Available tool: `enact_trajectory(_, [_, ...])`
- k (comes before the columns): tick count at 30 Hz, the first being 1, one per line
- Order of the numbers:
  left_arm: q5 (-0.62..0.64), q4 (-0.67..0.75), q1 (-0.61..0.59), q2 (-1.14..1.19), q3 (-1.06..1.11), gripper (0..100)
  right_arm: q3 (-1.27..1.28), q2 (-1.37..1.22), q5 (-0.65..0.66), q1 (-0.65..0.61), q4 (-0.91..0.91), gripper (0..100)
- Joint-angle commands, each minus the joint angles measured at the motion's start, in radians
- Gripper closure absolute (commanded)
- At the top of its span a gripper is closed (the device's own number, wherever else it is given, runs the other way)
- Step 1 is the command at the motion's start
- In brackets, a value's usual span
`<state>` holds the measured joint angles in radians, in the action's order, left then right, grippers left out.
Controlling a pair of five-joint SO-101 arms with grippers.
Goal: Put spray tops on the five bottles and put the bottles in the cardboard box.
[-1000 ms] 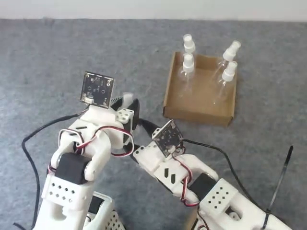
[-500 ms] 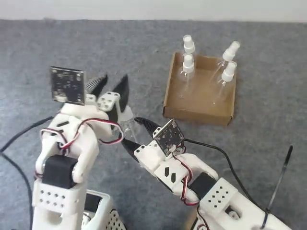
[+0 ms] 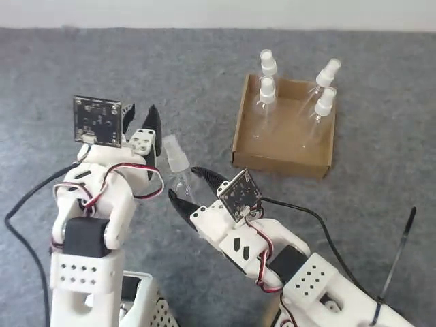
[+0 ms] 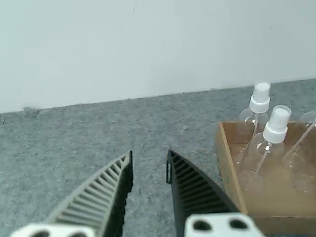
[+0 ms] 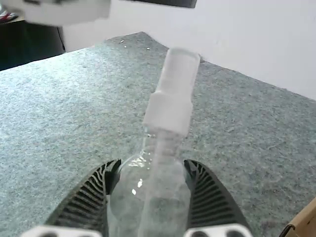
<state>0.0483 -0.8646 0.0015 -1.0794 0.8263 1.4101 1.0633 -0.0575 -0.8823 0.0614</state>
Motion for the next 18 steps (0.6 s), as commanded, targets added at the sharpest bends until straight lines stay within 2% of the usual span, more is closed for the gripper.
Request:
enact_trajectory(1, [-0.006, -0.032, 0.048, -0.005, -0.007, 90, -0.009, 0.038, -0.006, 0.012, -0.025, 99.3])
enact_trajectory(4, [-0.008, -0.084, 0.097, -0.005, -0.007, 91, -0.009, 0.038, -0.006, 0.012, -0.025, 99.3])
enact_trajectory(11, [-0.006, -0.192, 0.112, -0.006, -0.068, 91, -0.009, 0.038, -0.006, 0.012, -0.025, 99.3])
enact_trajectory(18, [-0.006, -0.292, 0.199, -0.006, -0.14, 91, -0.009, 0.035, -0.006, 0.012, -0.025, 99.3])
